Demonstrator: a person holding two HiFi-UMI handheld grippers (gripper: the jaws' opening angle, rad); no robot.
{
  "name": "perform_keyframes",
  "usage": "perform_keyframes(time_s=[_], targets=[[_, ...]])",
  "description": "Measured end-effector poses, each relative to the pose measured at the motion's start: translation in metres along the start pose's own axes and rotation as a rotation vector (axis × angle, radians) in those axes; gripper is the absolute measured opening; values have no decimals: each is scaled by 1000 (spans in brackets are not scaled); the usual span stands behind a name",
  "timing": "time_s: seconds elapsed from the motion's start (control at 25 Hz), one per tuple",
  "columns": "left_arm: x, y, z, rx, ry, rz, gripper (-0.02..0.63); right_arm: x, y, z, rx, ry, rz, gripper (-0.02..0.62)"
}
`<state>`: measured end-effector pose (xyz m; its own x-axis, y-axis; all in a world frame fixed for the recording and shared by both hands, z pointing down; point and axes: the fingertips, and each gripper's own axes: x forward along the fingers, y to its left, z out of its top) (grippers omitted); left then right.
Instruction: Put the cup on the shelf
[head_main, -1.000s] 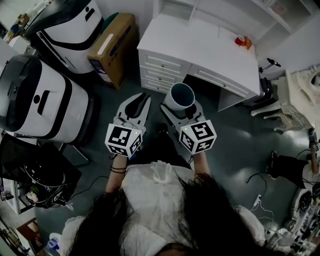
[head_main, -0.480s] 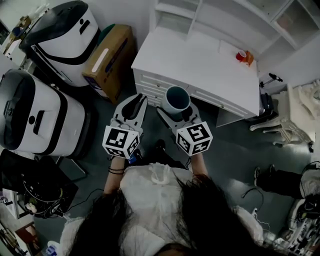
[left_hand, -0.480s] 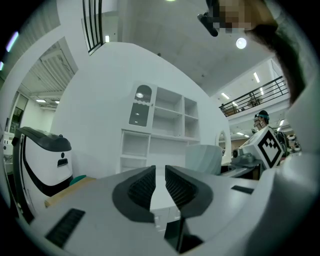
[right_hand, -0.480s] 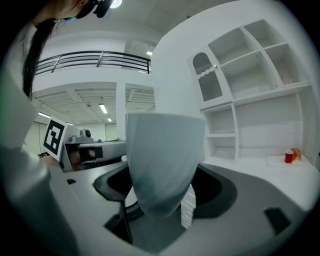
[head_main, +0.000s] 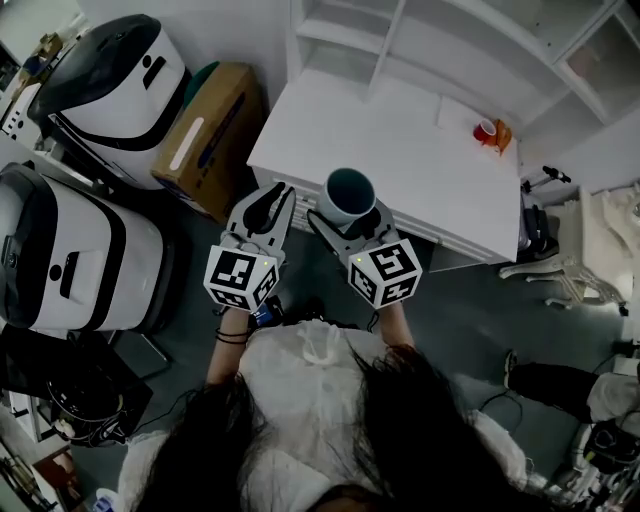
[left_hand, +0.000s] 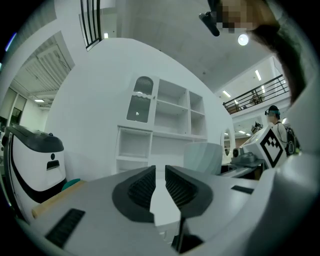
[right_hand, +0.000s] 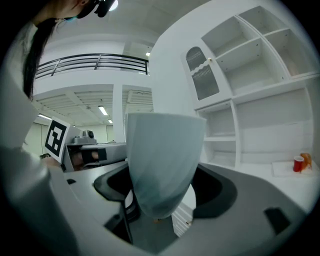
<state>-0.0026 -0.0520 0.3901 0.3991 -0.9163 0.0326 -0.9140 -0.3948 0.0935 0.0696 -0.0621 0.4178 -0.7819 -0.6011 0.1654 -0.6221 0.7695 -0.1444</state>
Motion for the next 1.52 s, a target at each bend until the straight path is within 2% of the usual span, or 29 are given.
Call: perform_keyframes(time_s=[0.32,0.84,1.12,1.52], targets=[[40,5,0,16,13,7,55,18,-41,1,9,4,3,357],[80,36,-6,12,49,18,55,57,-75,2,30,21,0,357],[124,70,-4,14,56,-40,55,98,-106,7,39,28,-55,357],[190,129,20,23,48,-126,55,168,-145,44,28,14,-134,357]])
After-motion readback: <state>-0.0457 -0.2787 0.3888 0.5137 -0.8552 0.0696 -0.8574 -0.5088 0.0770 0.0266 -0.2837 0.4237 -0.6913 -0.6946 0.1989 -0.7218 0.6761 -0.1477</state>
